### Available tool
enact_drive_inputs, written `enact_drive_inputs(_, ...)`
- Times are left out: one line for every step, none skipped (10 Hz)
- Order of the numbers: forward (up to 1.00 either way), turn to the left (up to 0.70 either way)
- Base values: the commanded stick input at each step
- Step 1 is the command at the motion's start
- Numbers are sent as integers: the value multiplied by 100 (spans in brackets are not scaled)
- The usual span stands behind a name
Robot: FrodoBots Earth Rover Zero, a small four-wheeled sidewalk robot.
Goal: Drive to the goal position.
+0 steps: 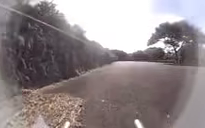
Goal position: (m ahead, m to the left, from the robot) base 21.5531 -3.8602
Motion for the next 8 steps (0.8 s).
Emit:
enact_drive_inputs(70, 0)
enact_drive_inputs(70, 0)
enact_drive_inputs(70, 0)
enact_drive_inputs(70, 0)
enact_drive_inputs(70, 0)
enact_drive_inputs(70, 0)
enact_drive_inputs(70, 0)
enact_drive_inputs(70, 0)
